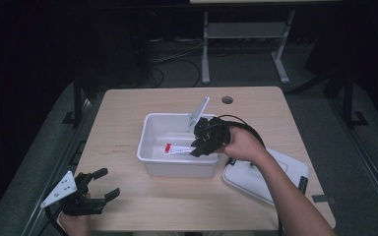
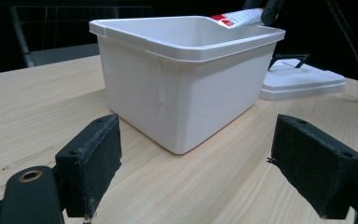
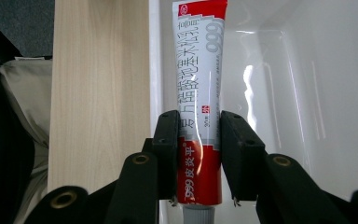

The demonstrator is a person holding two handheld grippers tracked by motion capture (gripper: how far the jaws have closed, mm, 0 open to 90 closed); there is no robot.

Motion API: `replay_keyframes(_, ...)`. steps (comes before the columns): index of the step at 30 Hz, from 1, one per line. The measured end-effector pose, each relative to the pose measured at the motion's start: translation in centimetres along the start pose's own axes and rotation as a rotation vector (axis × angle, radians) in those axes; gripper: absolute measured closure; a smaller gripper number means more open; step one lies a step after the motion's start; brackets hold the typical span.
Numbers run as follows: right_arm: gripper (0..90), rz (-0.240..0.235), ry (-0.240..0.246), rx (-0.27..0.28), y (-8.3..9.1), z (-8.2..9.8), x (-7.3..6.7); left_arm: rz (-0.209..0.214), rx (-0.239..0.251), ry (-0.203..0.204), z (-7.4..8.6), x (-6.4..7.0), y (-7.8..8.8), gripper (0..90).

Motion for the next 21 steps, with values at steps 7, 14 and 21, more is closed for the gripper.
replay_keyframes(7, 68.0, -0.005, -0.004, -0.015, -0.5, 0.0, 0.3, 0.001, 0.002, 0.002, 0.0, 0.0, 0.0, 15.7)
replay_keyframes(14, 68.0, -0.012, -0.007, -0.017, -1.0, 0.0, 0.3, 0.002, 0.004, 0.003, 0.0, 0.0, 0.1, 15.7)
replay_keyframes(21, 68.0, -0.023, -0.027, -0.015, -1.6, 0.6, 0.6, 0.002, 0.002, 0.001, 0.0, 0.0, 0.0, 15.7)
Point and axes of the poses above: each handheld gripper's, and its own axes: y roughly backward along the jaws, z roughly out of its underside, x roughly to its right, the point moved 8 cm from there along -y, roughly forward along the jaws, and after that the axes turned 12 degrees about -x, right-handed, at the moved point
